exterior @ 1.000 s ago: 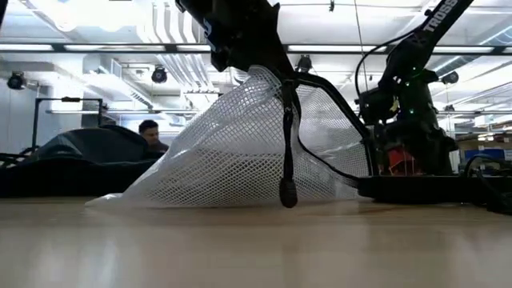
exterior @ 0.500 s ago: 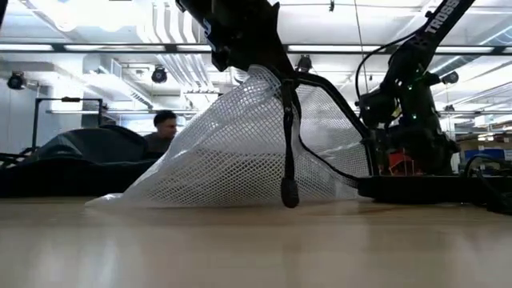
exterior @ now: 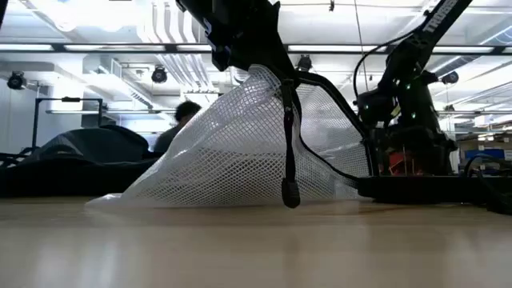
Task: Unpack backpack
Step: Put the black pen into the white zipper pouch
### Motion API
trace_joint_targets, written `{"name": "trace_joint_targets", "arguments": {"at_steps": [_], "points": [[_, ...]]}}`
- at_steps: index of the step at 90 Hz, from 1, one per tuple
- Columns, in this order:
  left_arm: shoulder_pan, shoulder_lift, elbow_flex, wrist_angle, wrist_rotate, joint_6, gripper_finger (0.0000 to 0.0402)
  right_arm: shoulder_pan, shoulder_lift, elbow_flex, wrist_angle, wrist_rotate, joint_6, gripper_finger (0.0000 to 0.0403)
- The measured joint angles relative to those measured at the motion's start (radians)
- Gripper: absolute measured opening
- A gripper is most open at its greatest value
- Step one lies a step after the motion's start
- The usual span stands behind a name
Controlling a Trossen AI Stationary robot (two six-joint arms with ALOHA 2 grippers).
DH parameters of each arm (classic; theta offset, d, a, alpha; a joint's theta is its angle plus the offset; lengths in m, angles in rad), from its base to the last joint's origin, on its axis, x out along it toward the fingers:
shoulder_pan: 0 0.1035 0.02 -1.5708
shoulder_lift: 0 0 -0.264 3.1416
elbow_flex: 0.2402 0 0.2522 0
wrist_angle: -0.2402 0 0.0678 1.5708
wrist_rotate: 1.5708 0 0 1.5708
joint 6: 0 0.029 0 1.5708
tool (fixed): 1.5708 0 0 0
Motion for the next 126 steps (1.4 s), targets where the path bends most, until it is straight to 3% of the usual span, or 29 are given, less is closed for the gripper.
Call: {"name": "trace_joint_targets", "arguments": {"at_steps": [21, 38, 54, 69, 103, 113, 126], "points": [[0.017, 0.000, 0.000, 0.005, 0.000, 0.000, 0.0000, 0.152, -0.211, 0.015, -0.048, -0.009, 0.059, 0.0002], [0.034, 0.000, 0.000, 0.016, -0.005, 0.014, 0.0000, 0.463, -0.353, 0.015, -0.034, 0.065, 0.197, 0.0003], [0.057, 0.000, 0.000, 0.048, -0.006, 0.019, 0.0000, 0.800, -0.364, 0.015, 0.029, 0.164, 0.347, 0.0003], [0.072, 0.000, 0.000, 0.049, -0.006, 0.019, 0.0000, 0.968, -0.315, 0.016, 0.164, 0.213, 0.392, 0.0001], [0.074, 0.000, 0.000, 0.053, -0.003, 0.027, 0.0000, 0.966, -0.133, 0.018, 0.596, 0.233, 0.119, 0.0001], [0.075, 0.000, 0.000, 0.048, -0.003, 0.026, 0.0000, 0.962, -0.081, 0.018, 0.640, 0.298, 0.067, 0.0000], [0.073, 0.000, 0.000, 0.039, 0.005, 0.026, 0.0000, 0.969, -0.078, 0.046, 0.563, 0.291, 0.061, 0.0000]]}}
